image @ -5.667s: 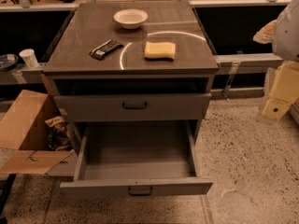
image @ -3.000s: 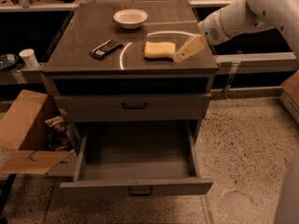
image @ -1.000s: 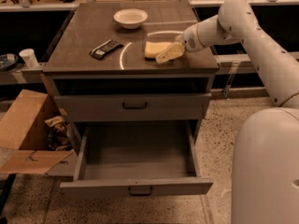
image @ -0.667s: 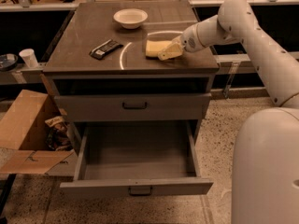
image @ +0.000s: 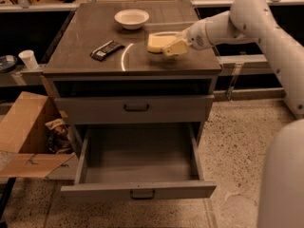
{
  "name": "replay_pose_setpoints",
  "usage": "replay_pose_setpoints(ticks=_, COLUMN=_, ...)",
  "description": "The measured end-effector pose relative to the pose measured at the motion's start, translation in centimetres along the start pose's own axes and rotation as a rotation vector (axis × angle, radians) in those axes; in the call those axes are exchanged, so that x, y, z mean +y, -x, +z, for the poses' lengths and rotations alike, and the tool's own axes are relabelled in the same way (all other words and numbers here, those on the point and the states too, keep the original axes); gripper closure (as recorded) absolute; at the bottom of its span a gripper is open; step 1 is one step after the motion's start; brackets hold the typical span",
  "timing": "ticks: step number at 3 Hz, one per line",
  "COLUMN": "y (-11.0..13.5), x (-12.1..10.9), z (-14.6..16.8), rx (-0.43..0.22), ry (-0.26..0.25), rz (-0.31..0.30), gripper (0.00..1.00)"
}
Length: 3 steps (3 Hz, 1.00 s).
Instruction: Place sponge into middle drawer
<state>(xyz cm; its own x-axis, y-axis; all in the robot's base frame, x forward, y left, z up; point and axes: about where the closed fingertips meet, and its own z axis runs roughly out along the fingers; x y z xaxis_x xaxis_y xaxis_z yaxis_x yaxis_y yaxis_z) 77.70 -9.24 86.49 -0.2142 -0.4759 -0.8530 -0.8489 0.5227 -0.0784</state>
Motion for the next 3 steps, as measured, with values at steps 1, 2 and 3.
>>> replay_pose_setpoints(ticks=1, y=1.9, x=2.4, z=-3.2, rx=-0.042, ry=-0.011, rz=-0.065, gripper=1.00)
replay_pose_setpoints(ticks=2, y=-1.6, x=6.1, z=-3.4, rx=-0.034, ry=0.049, rz=0.000, gripper=1.00)
replay_pose_setpoints(ticks=3, y=-1.6, x=6.1, z=-3.4, rx=-0.033, ry=0.050, rz=0.000, gripper=1.00)
